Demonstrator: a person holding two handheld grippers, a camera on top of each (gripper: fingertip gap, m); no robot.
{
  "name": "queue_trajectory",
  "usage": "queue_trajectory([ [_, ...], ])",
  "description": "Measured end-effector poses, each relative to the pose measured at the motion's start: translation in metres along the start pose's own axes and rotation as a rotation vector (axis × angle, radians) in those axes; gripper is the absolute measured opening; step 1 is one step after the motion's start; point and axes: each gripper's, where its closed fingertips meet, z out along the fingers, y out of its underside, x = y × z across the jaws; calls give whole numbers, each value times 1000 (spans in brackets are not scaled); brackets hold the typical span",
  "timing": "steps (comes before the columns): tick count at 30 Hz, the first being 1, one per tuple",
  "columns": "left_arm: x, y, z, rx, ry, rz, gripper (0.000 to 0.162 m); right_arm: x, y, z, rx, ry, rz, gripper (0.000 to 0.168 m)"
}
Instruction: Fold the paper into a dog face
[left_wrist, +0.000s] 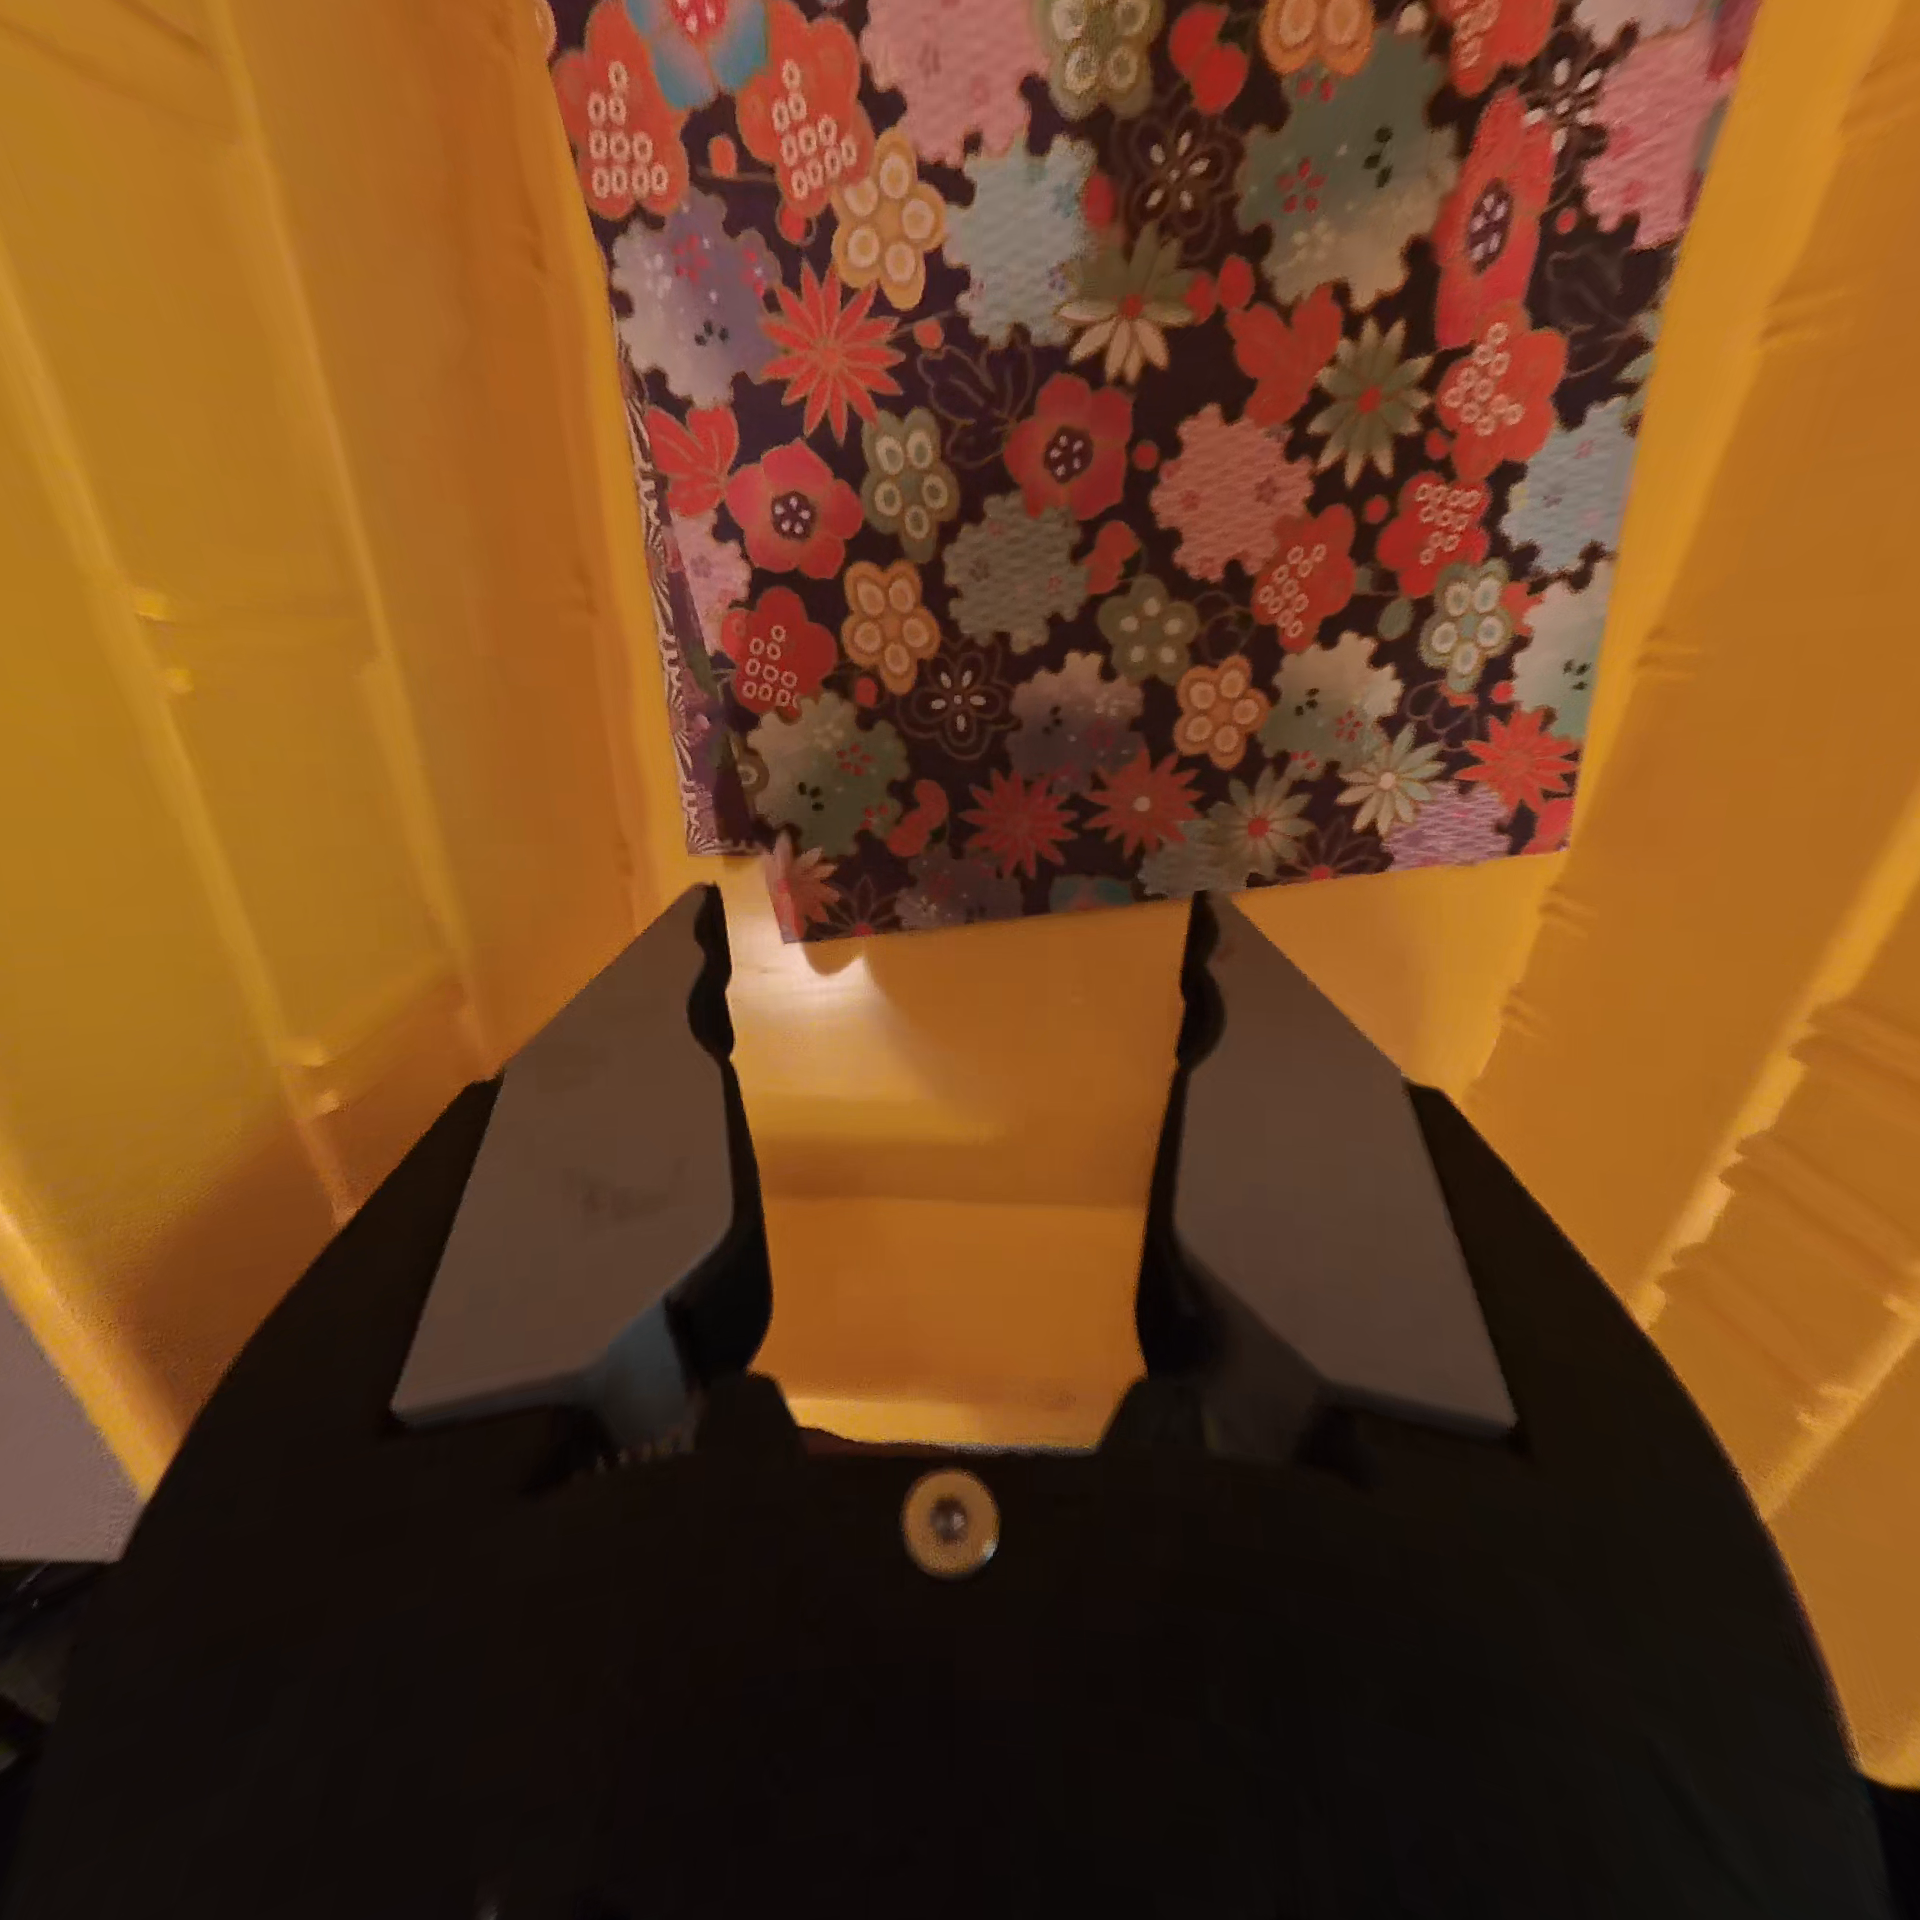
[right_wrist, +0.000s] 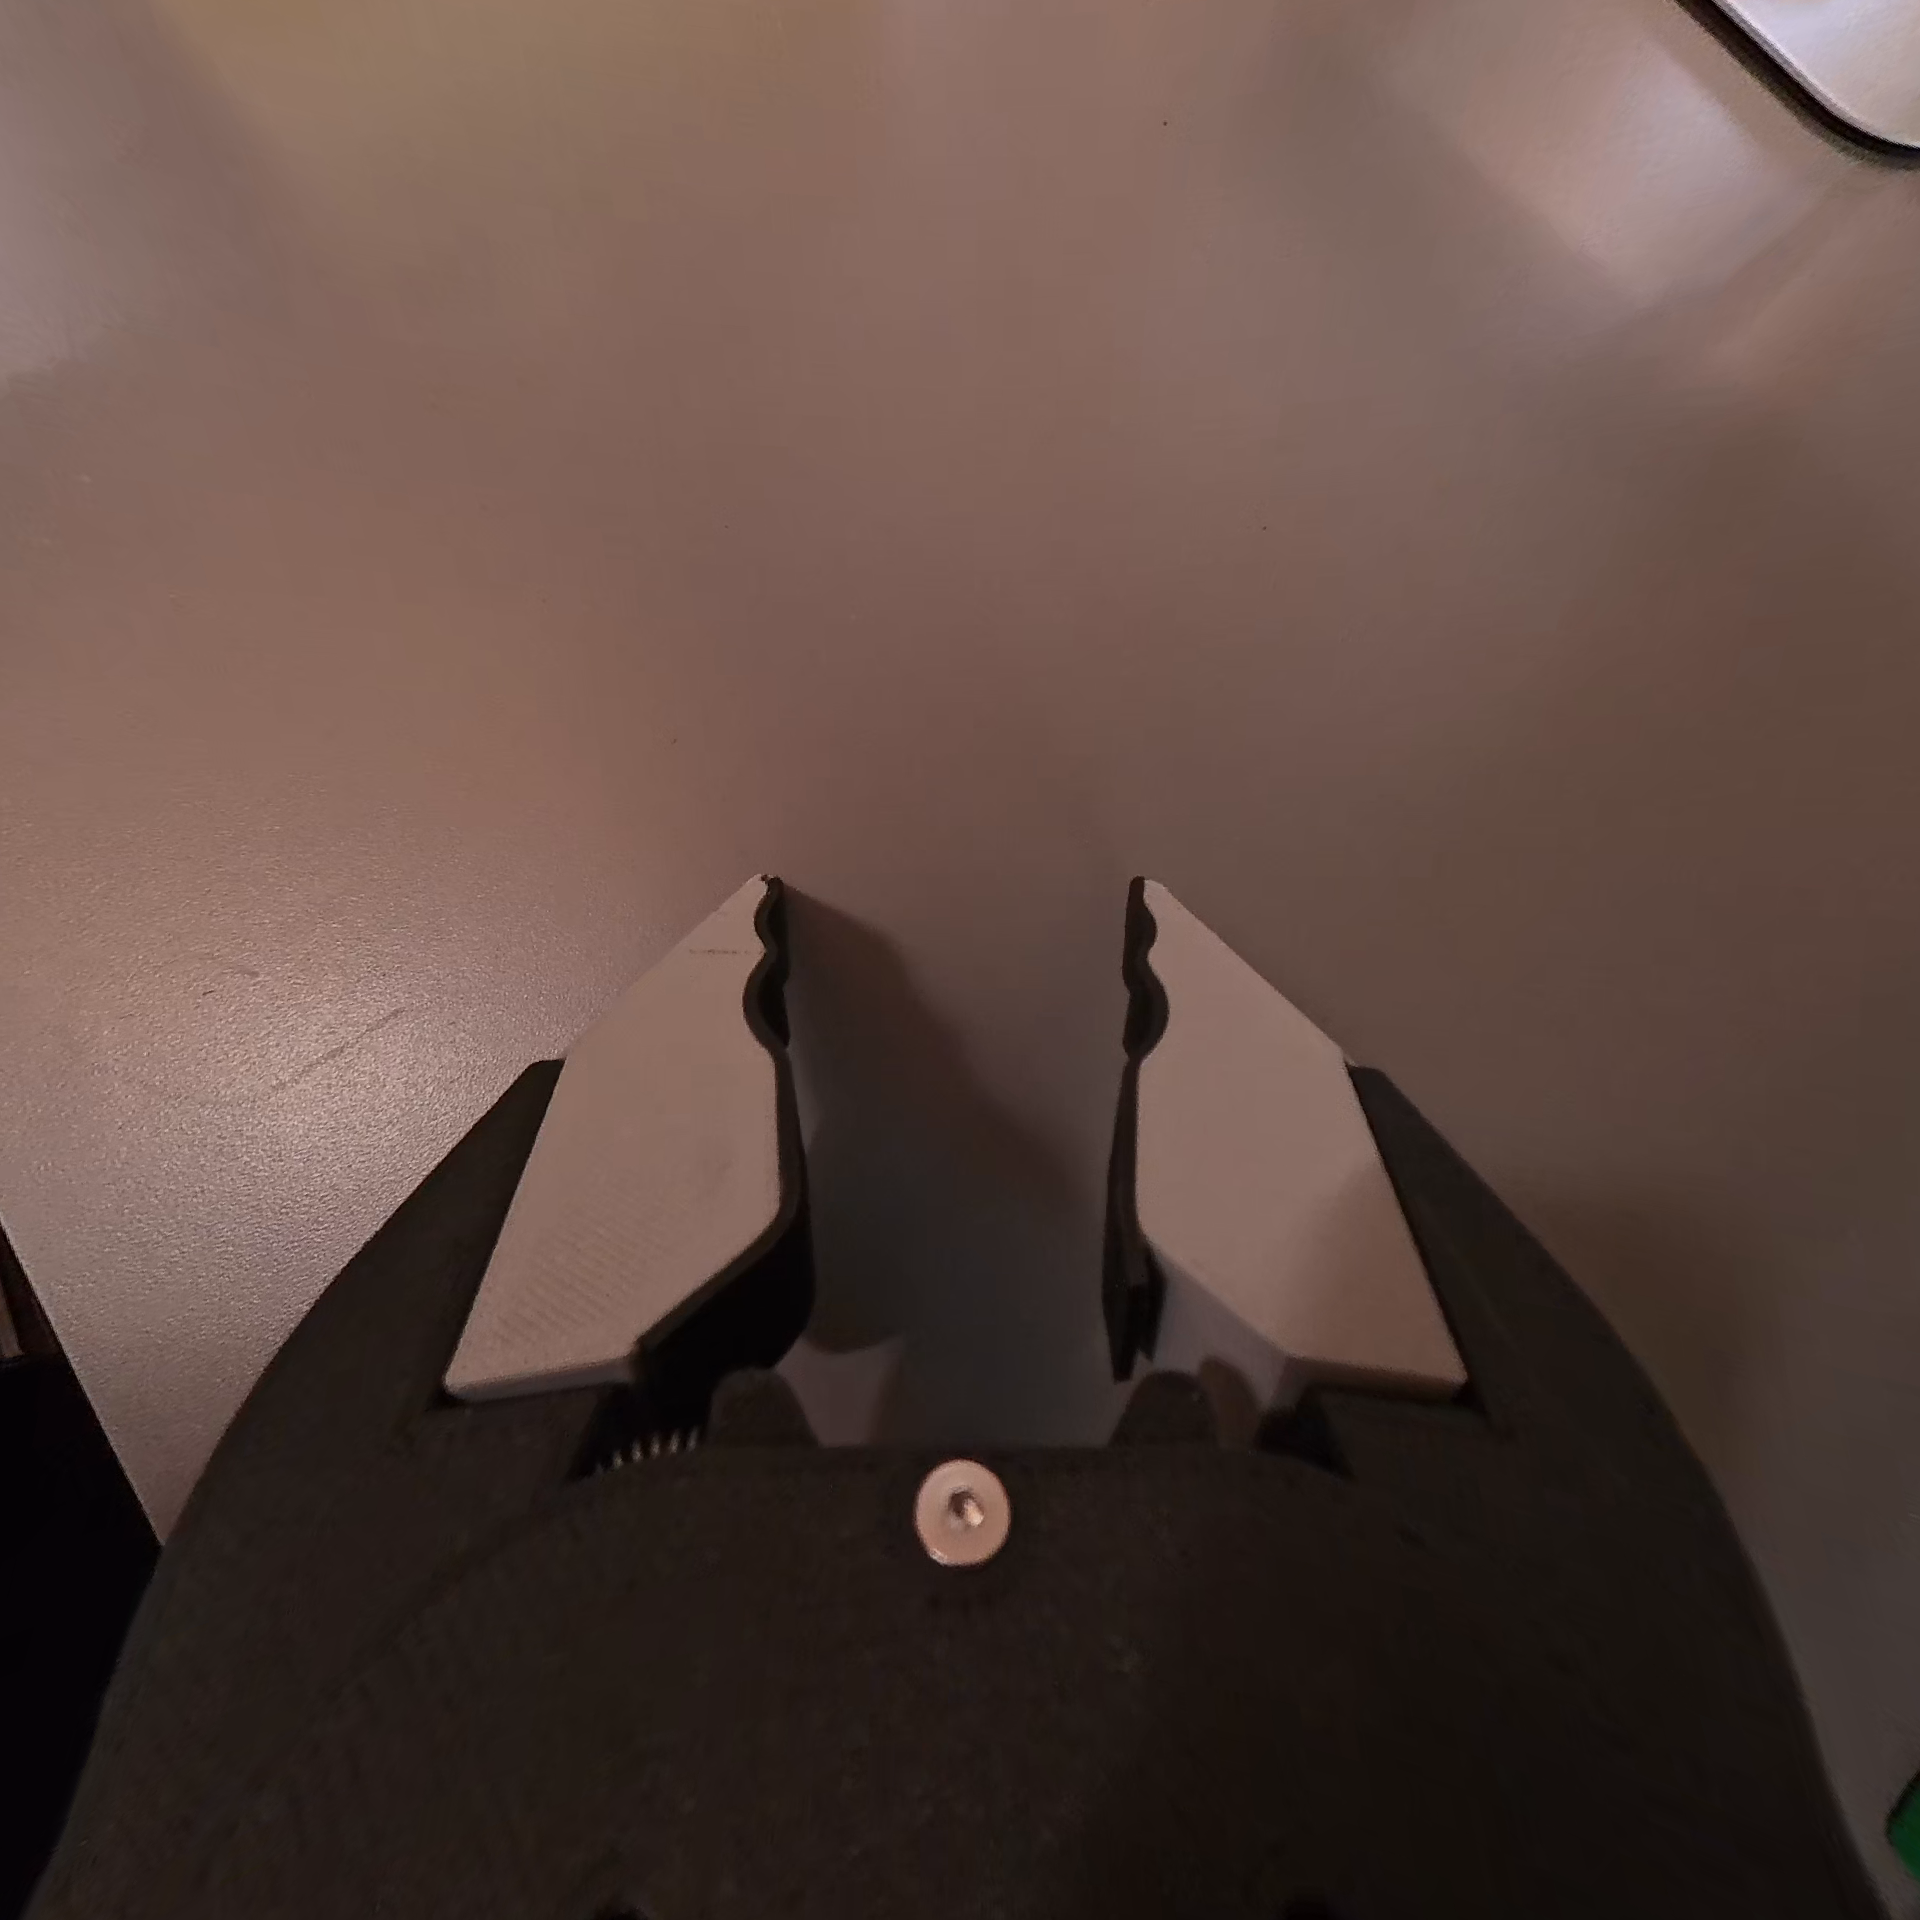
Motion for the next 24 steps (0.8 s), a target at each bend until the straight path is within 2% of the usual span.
queue_trajectory([
  [6, -3, -1, 9, 22, 2, -36, 92, 0, 0, 0, 2, 5, -8, 61],
  [15, 17, 13, 11, -77, 3, 29, 101, -1, 0, 0, 2, -2, -11, 59],
  [19, 18, 10, 12, -66, 0, 23, 96, -1, 0, 0, 3, -3, -13, 59],
  [22, 16, 6, 11, -41, -2, 18, 77, -2, 0, 0, 4, -3, -17, 59],
  [24, 15, 6, 11, -33, -4, 15, 75, -2, 0, 0, 4, -3, -18, 59],
])
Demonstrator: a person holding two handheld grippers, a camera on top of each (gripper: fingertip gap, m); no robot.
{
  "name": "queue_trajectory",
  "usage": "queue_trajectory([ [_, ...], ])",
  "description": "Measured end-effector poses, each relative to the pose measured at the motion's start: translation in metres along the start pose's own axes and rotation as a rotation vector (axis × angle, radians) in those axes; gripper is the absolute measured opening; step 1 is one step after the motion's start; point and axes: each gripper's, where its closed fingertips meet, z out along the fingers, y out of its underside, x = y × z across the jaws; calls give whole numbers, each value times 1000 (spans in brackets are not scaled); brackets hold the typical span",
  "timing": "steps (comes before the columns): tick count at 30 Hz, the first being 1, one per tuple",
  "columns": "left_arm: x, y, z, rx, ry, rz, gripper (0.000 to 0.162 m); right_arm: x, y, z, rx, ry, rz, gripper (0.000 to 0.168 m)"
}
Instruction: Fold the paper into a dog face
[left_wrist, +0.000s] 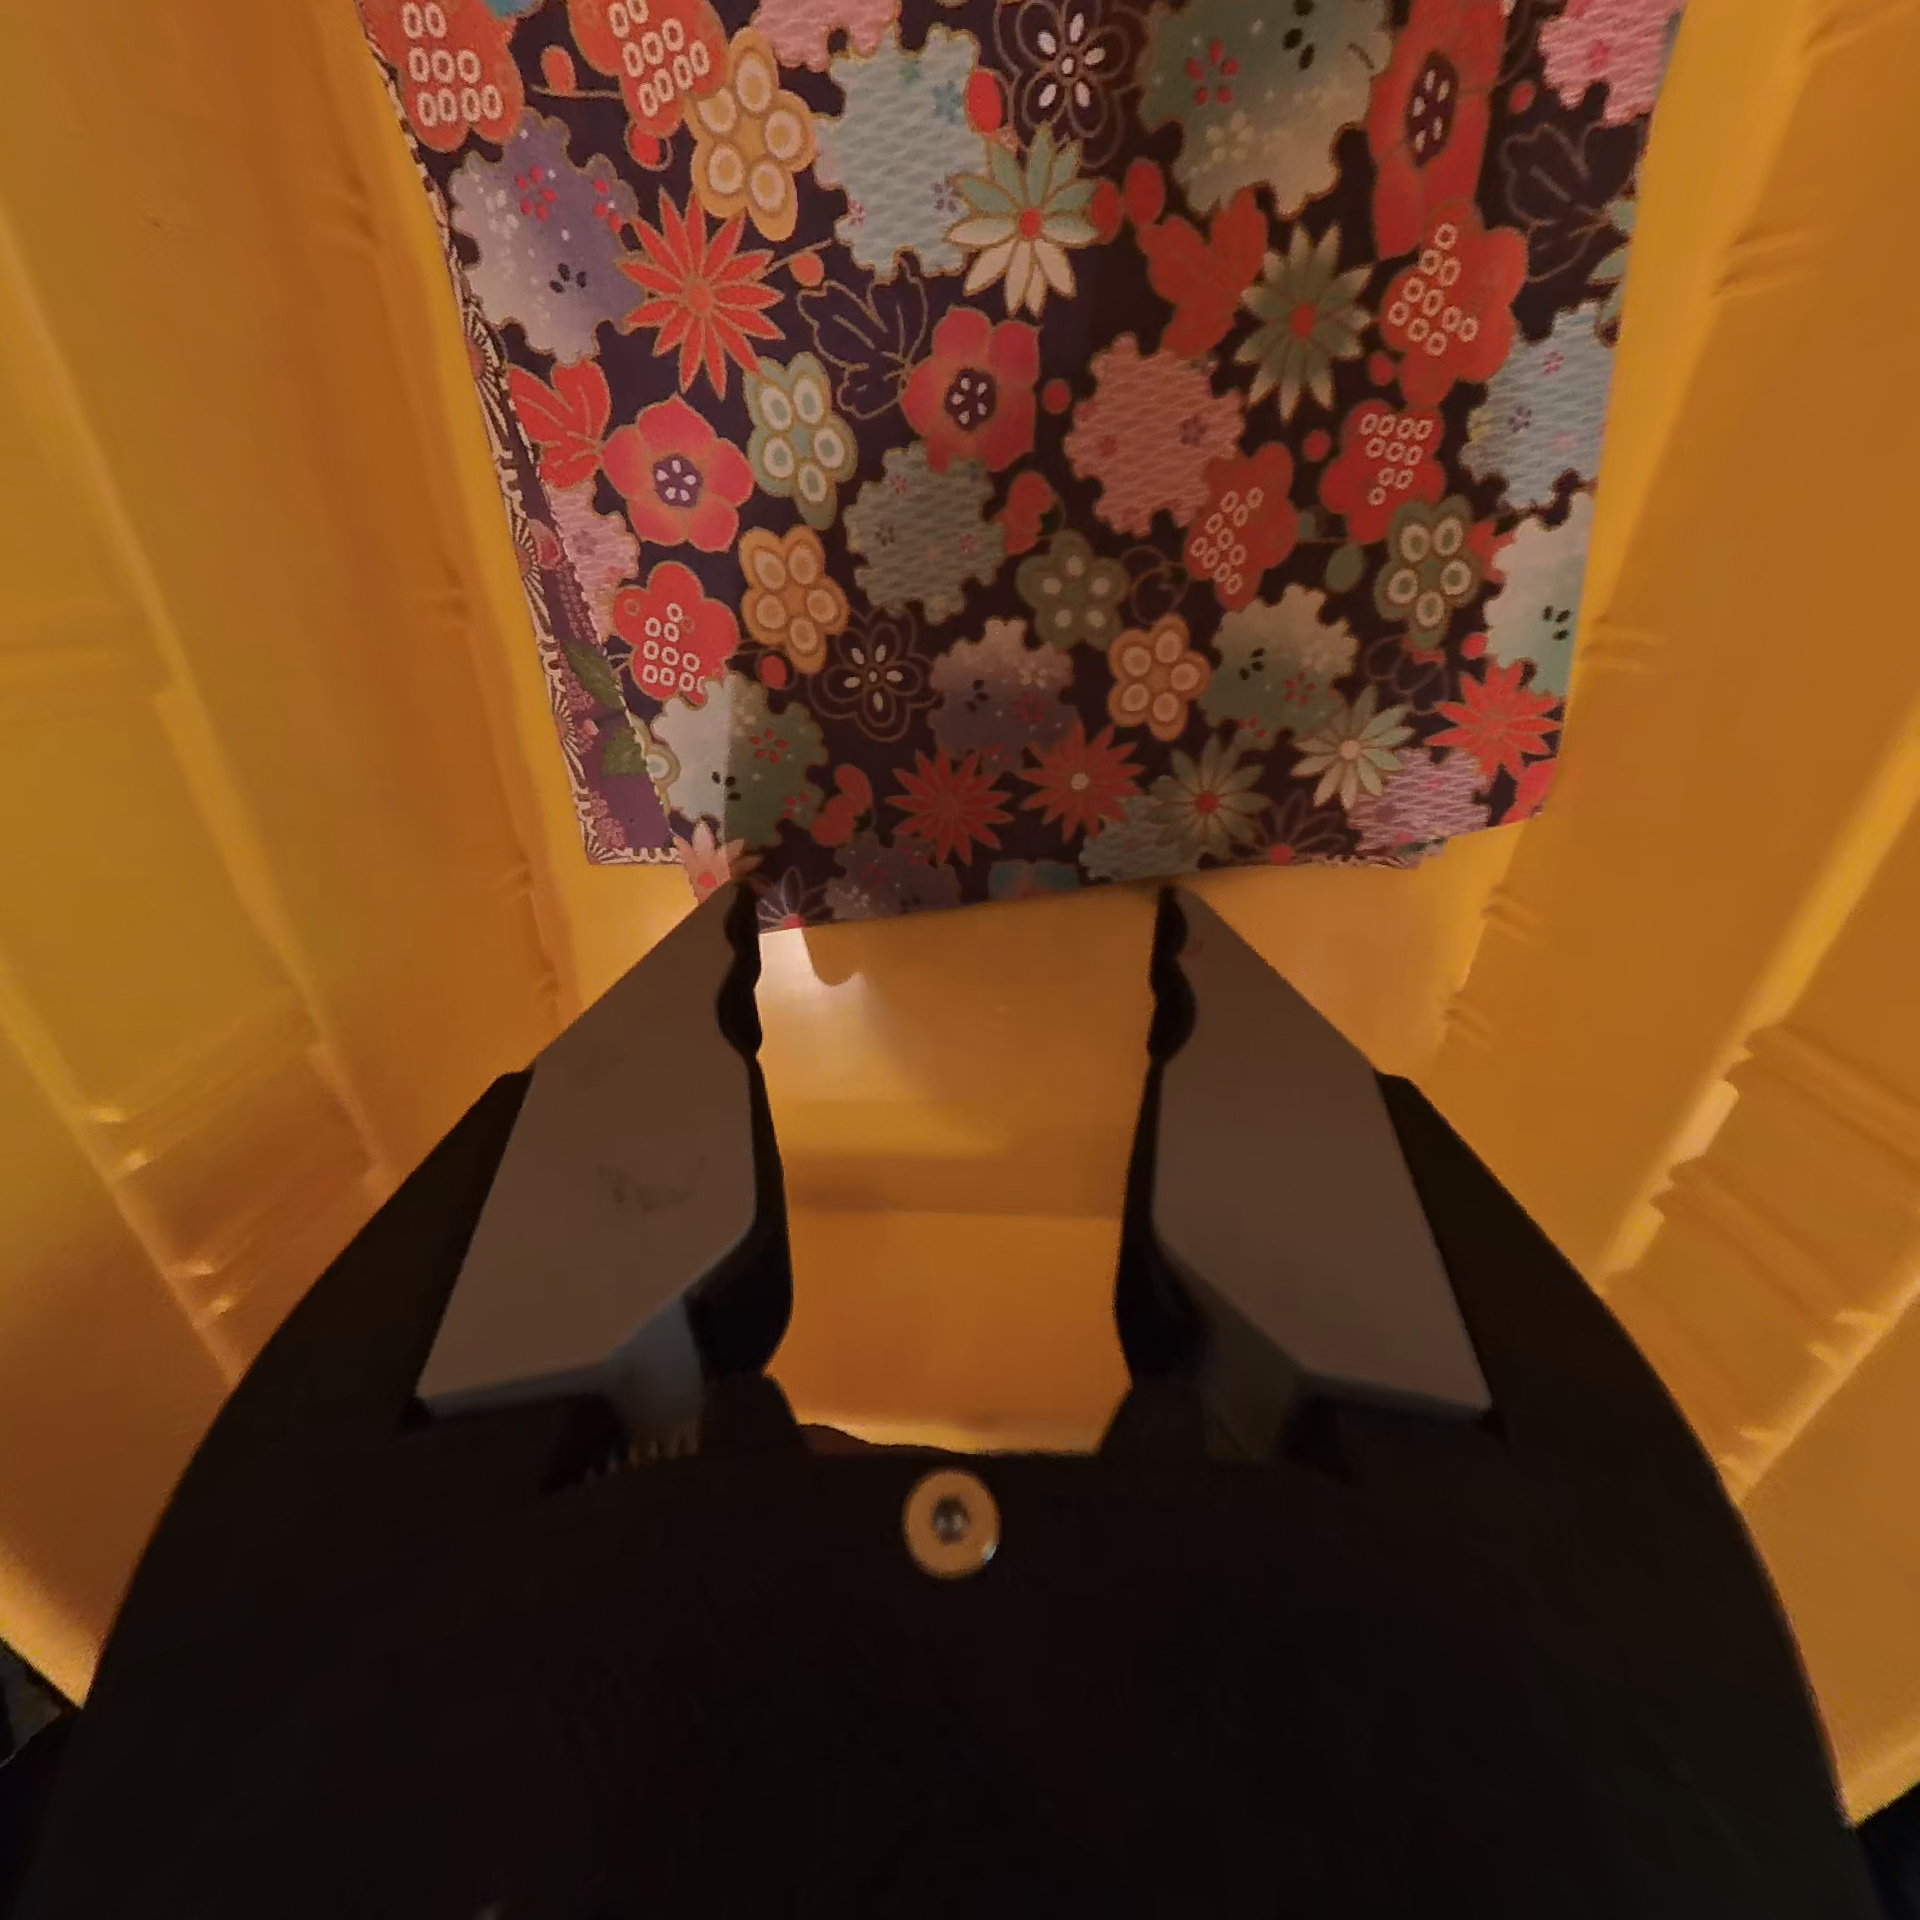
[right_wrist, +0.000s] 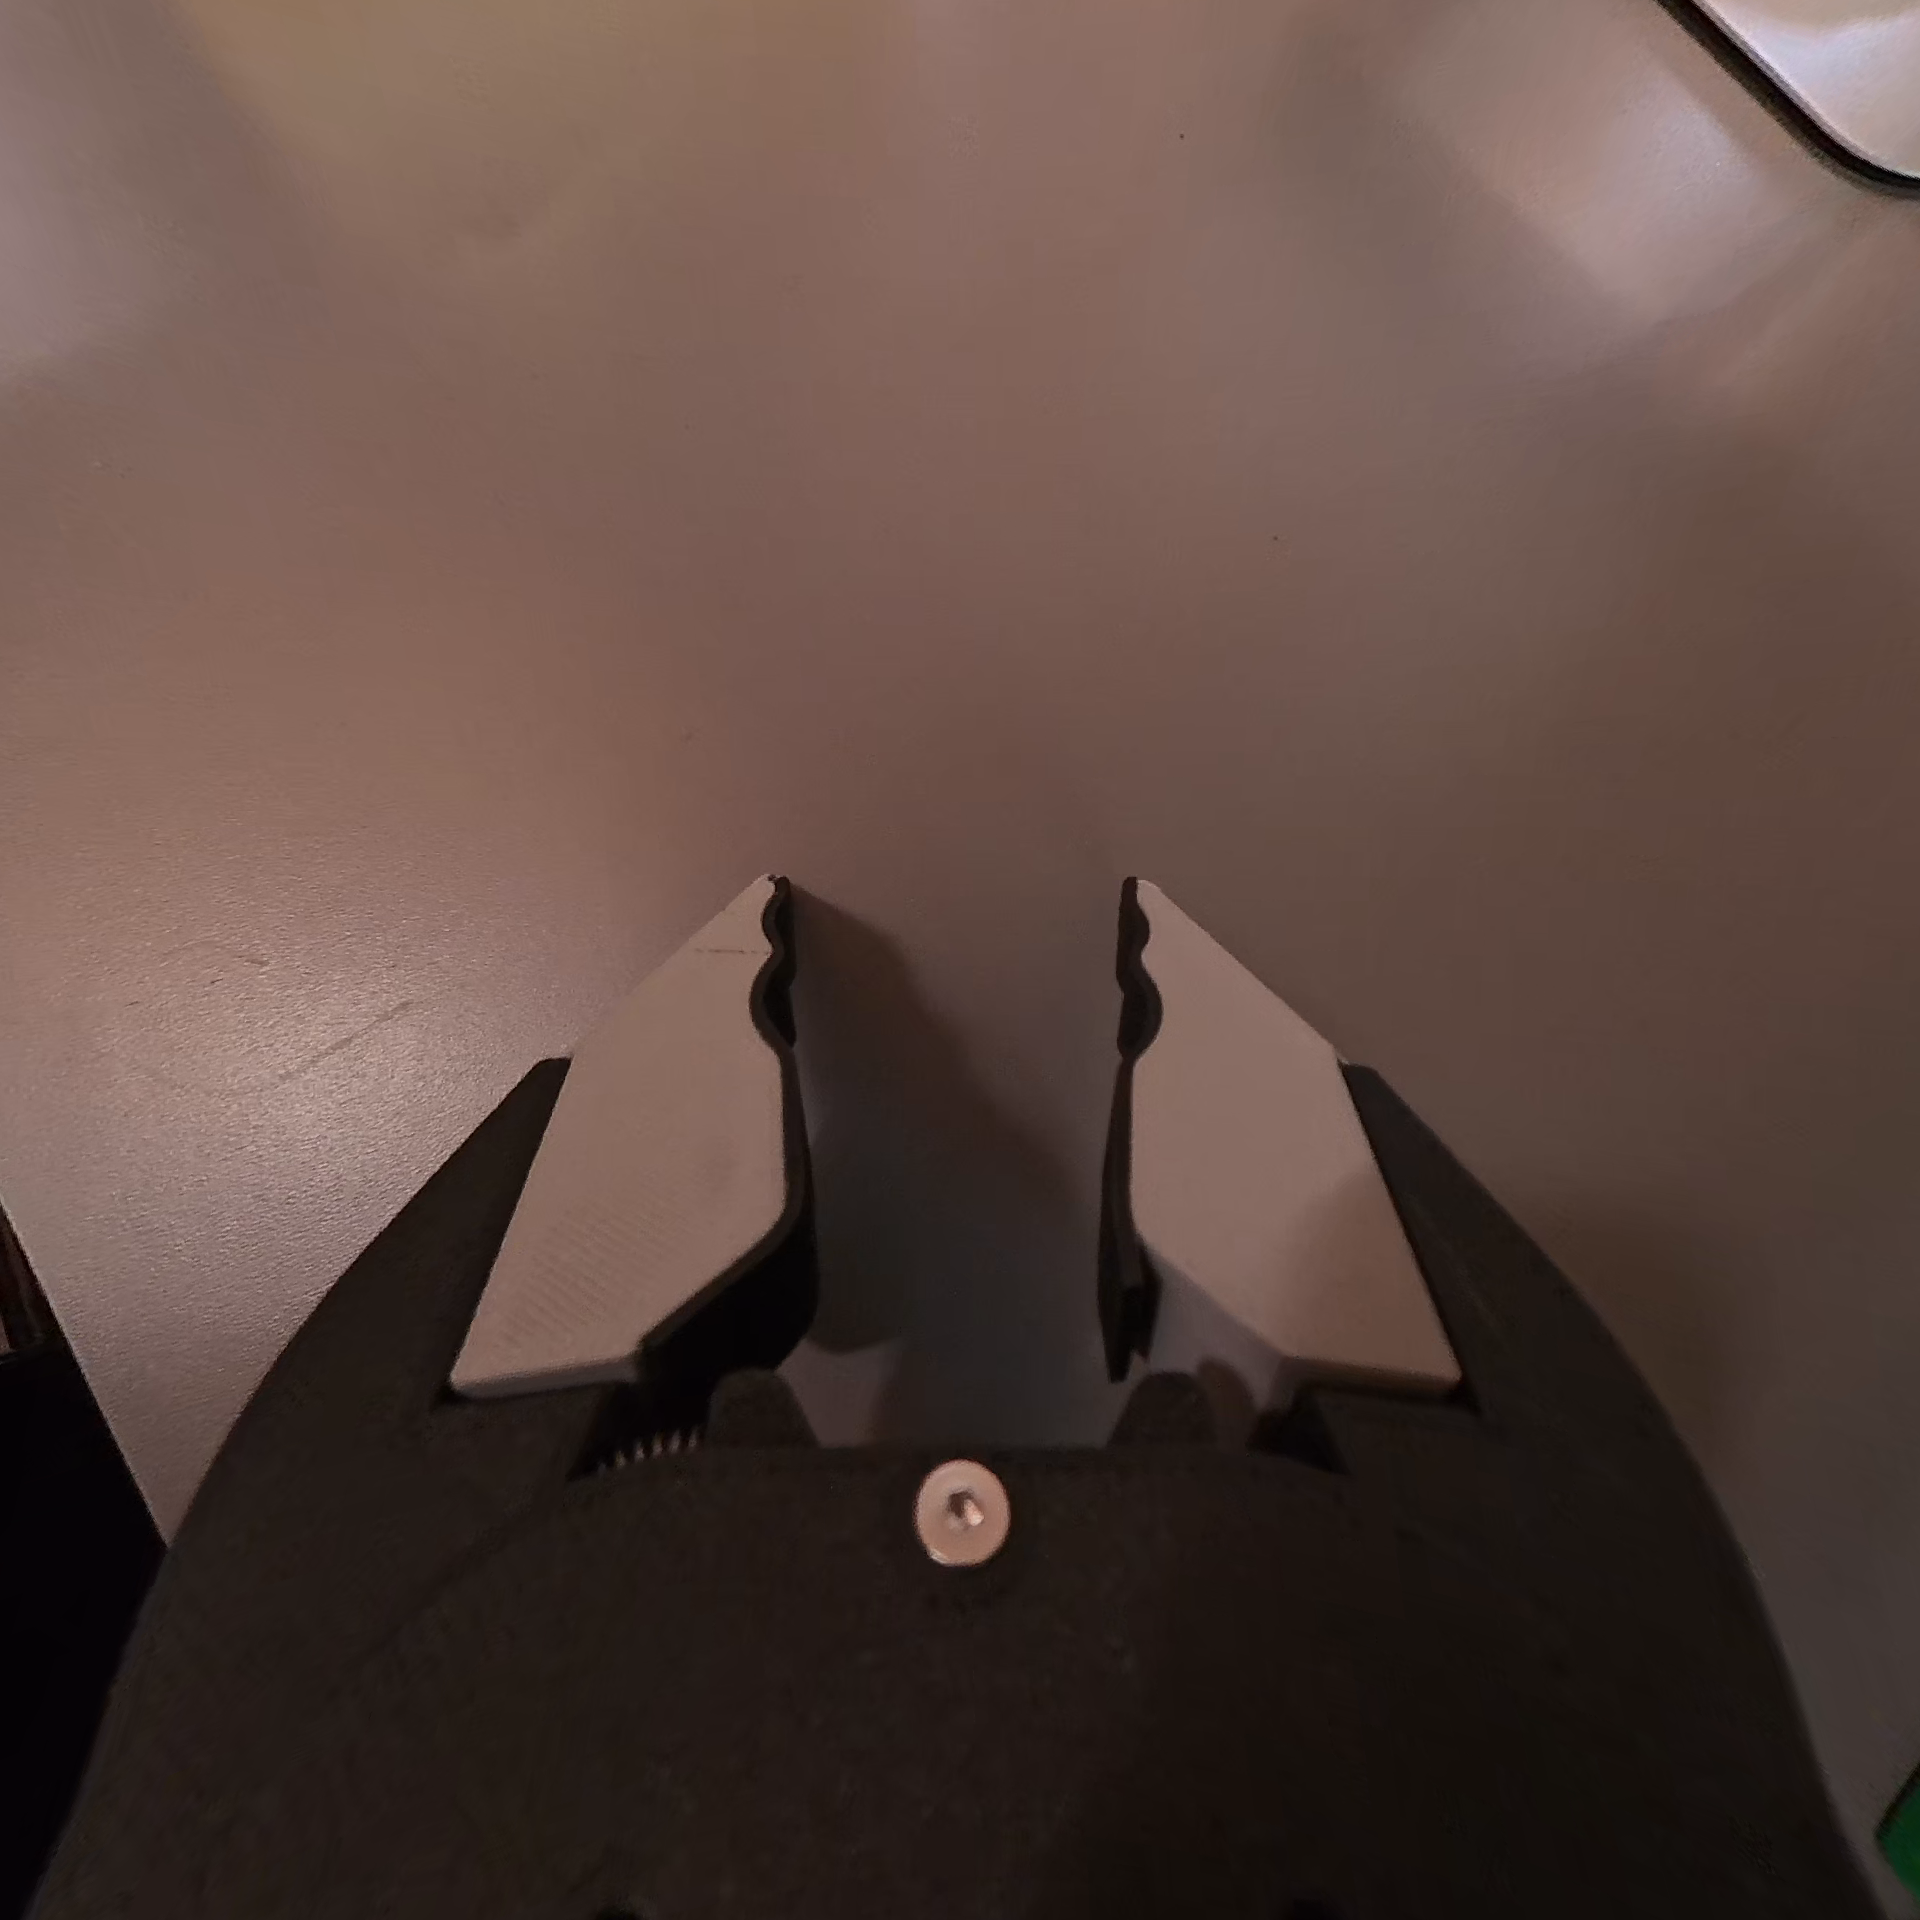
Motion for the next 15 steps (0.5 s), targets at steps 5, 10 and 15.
queue_trajectory([
  [5, 2, 0, 1, 17, -2, -1, 68, 0, 0, 0, 0, -2, -2, 58],
  [10, 8, -1, 1, 33, -5, 27, 43, -1, 0, -1, 2, 0, -8, 58],
  [15, -10, -7, 3, 77, -95, 63, 0, -3, 1, -2, 3, -1, -13, 57],
])
